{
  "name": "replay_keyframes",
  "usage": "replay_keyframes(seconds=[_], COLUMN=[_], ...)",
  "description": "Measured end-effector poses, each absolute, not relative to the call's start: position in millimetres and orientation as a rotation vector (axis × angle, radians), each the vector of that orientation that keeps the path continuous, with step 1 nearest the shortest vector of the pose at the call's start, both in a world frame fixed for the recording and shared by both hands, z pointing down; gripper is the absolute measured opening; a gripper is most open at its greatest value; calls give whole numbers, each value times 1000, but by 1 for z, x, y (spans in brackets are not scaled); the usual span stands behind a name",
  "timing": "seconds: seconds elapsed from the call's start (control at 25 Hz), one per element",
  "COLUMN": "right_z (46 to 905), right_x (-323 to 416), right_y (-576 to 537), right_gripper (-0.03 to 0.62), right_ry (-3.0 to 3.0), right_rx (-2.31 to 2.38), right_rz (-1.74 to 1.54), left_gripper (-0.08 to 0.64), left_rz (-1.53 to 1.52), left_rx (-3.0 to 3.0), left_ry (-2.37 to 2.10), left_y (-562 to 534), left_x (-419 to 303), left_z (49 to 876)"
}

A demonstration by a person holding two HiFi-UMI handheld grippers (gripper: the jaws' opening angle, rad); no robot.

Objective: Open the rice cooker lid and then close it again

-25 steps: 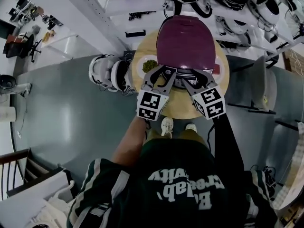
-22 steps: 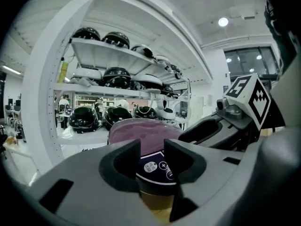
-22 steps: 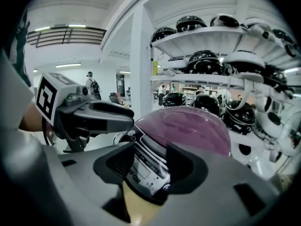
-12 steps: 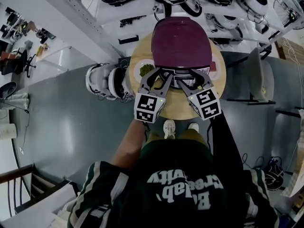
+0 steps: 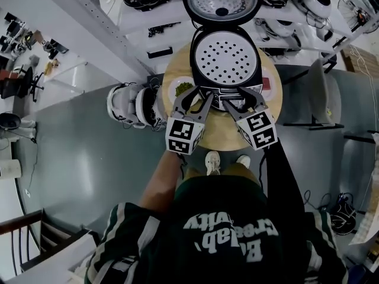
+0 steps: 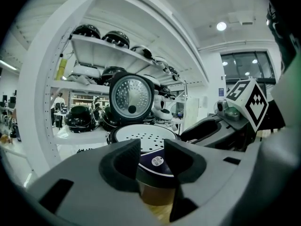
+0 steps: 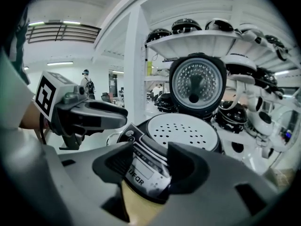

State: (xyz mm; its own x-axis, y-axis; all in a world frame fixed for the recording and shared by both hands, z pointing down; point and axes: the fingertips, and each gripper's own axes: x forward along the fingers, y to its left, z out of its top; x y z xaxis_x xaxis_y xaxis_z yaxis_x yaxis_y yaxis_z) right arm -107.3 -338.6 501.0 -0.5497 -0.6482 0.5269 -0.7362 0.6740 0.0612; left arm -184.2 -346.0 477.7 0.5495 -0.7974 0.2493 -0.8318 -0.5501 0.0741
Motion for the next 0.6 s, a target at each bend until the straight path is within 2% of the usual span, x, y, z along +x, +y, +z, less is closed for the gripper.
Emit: replay_keyframes(seconds=[0.32, 0.6], right_z=[500, 499], right_x=[-106, -108], right_y=[-339, -339], right_gripper=[216, 229], right_ry=[-2369, -2385], right_rx=[1055, 1052], right_rz=[253, 230], left_gripper=[153, 153], left_rz=[276, 249], left_rx=[2591, 2560], left_ry=[-1384, -1347], left_y=[-351, -363], left_x=[-189, -188], left_z=[478, 473])
